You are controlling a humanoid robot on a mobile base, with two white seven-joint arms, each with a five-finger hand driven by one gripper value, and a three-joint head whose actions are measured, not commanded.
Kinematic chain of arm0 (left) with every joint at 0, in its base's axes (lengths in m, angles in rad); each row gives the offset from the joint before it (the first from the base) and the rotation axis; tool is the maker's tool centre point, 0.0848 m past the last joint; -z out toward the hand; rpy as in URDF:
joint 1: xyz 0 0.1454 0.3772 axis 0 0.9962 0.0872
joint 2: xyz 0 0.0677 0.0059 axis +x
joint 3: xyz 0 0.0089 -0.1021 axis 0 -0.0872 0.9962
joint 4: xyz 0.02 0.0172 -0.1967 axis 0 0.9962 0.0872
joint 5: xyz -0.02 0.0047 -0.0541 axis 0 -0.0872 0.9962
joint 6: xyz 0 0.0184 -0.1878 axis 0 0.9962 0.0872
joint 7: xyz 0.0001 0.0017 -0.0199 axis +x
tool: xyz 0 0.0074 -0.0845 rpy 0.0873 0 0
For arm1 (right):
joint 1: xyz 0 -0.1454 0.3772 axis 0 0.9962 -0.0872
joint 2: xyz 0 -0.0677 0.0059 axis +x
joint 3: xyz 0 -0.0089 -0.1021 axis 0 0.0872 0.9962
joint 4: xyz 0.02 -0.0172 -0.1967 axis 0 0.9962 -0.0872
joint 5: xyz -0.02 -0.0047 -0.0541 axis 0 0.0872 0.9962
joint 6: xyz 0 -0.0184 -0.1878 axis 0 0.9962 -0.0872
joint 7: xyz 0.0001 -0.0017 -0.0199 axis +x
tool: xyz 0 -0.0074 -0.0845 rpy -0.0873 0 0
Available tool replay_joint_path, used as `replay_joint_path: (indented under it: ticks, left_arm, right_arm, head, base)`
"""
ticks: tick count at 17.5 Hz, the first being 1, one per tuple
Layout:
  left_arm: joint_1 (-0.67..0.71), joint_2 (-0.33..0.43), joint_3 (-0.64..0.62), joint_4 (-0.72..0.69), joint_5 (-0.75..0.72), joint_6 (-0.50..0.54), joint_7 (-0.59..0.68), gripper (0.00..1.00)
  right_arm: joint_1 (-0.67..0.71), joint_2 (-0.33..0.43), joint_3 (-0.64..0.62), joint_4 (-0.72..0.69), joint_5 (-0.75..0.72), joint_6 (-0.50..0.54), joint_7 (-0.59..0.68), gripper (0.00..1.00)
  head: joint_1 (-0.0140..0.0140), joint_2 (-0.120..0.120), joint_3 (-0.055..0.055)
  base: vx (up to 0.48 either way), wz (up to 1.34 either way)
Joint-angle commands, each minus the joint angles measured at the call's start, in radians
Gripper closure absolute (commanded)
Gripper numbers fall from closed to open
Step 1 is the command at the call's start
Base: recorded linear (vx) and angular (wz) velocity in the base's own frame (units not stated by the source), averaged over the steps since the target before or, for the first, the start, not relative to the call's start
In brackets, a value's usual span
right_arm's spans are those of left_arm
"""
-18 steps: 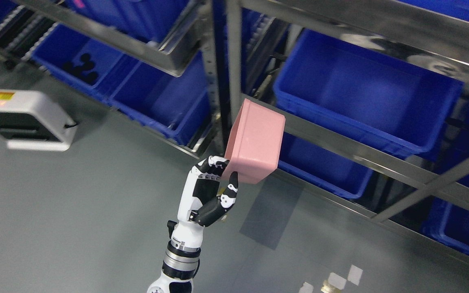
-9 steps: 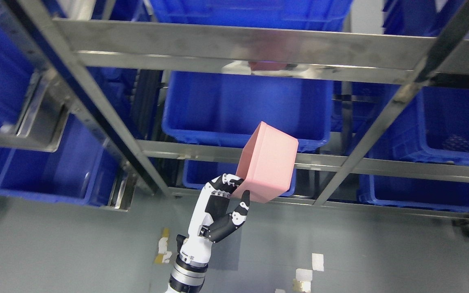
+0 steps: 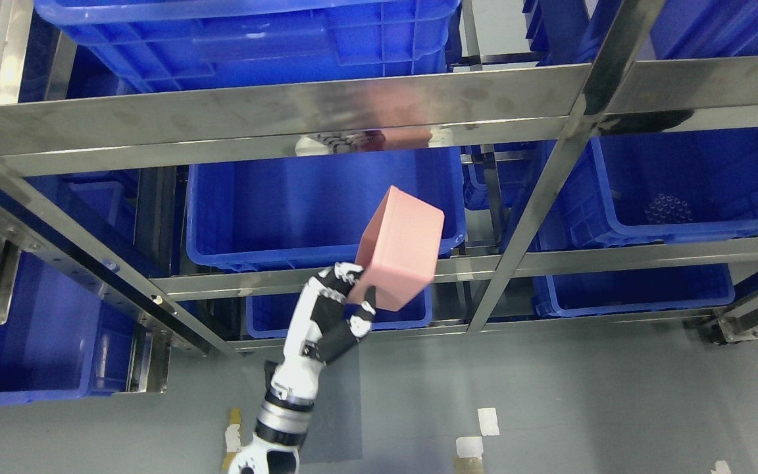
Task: Place storage box into left shelf container
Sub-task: 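Lower the pink box into the blue bin on the middle shelf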
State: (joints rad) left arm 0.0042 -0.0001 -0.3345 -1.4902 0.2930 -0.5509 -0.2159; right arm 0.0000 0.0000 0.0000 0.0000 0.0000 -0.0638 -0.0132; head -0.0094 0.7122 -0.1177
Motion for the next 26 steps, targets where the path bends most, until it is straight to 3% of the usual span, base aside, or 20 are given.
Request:
replay_joint_path:
  ticks: [1, 7, 13, 14, 16, 20, 24, 26]
  left_arm:
    - [-0.179, 0.018, 0.245, 0.263, 0.002, 0.089, 0.001, 0.98]
    - [-0.420, 0.018, 0.299, 0.563, 0.052, 0.152, 0.000, 0.98]
    - [-0.601, 0.018, 0.214, 0.864, 0.075, 0.213, -0.005, 0.92]
    - [-0.616, 0.018, 0.198, 0.869, 0.066, 0.213, -0.005, 0.84]
    - [-0.635, 0.018, 0.137, 0.867, -0.009, 0.213, -0.003, 0.54]
    - [-0.682, 0.018, 0.016, 0.864, -0.224, 0.215, -0.003, 0.21]
    - [-0.690, 0.018, 0.092, 0.776, -0.232, 0.180, -0.003, 0.04]
    - [-0.618, 0.018, 0.146, 0.690, -0.227, 0.138, 0.001, 0.02]
  right_arm:
    - [-0.006, -0.017, -0.003, -0.017, -0.002, -0.001, -0.001, 0.00]
    - [-0.006, -0.017, -0.003, -0.017, -0.002, -0.001, 0.001, 0.00]
    - [-0.006, -0.017, -0.003, -0.017, -0.002, -0.001, 0.001, 0.00]
    - [-0.006, -0.017, -0.003, -0.017, -0.002, -0.001, 0.001, 0.00]
    - [-0.006, -0.017, -0.003, -0.017, -0.002, -0.001, -0.001, 0.00]
    - [-0.006, -0.017, -0.003, -0.017, -0.002, -0.001, -0.001, 0.00]
    - [-0.006, -0.017, -0.003, -0.017, -0.002, -0.001, -0.001, 0.00]
    - [-0.006, -0.017, -0.003, -0.017, -0.002, -0.001, 0.001, 0.00]
  head:
    - [0.0000, 0.000, 0.000]
    - [0.0000, 0.000, 0.000]
    - [0.0000, 0.000, 0.000]
    - [0.0000, 0.000, 0.000]
    - [0.0000, 0.000, 0.000]
    - [0.0000, 0.000, 0.000]
    - [0.0000, 0.000, 0.000]
    - [0.0000, 0.000, 0.000]
  base:
    - [0.021, -0.06]
    - [0.000, 0.00]
    - [-0.005, 0.02]
    - [0.000, 0.00]
    - [0.000, 0.00]
    - [0.000, 0.00]
    - [0.000, 0.00]
    - [0.000, 0.00]
